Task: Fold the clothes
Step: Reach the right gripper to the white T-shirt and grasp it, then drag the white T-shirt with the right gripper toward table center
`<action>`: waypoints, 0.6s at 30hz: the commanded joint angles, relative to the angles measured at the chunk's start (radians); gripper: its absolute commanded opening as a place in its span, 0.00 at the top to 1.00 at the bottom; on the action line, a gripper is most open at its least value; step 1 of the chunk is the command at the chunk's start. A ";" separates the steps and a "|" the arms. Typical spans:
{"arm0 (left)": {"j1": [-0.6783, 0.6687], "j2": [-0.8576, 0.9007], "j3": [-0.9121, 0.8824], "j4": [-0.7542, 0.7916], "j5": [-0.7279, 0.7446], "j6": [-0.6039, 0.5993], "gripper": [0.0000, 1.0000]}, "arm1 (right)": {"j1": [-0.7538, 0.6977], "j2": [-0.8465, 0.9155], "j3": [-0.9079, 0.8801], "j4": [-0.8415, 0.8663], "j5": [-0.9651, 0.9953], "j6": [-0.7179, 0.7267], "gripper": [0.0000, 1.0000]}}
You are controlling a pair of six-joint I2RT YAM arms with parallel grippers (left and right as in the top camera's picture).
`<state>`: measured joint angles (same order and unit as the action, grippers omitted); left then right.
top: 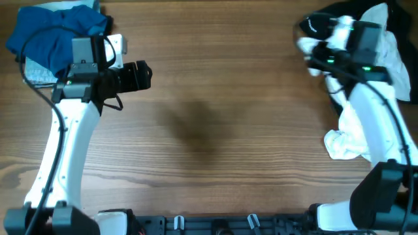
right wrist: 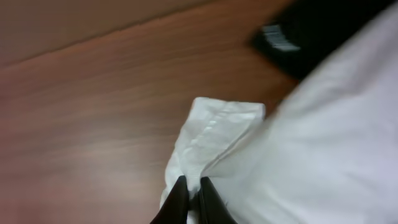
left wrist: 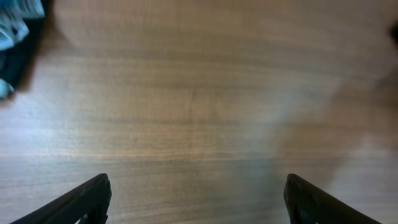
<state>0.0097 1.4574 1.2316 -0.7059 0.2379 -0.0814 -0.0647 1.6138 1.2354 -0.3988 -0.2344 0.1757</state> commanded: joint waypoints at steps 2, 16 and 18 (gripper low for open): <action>0.074 -0.097 0.020 0.013 0.011 -0.016 0.10 | 0.237 -0.010 0.018 0.029 -0.089 0.037 0.96; 0.338 -0.134 0.020 -0.043 0.008 -0.057 0.05 | 0.925 0.013 0.018 0.103 -0.088 0.113 0.96; 0.342 -0.134 0.020 -0.043 0.009 -0.057 0.05 | 0.943 0.011 0.018 0.094 -0.089 0.112 0.81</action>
<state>0.3378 1.3403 1.2320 -0.7486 0.2375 -0.1226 0.8566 1.6157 1.2354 -0.3012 -0.3061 0.2768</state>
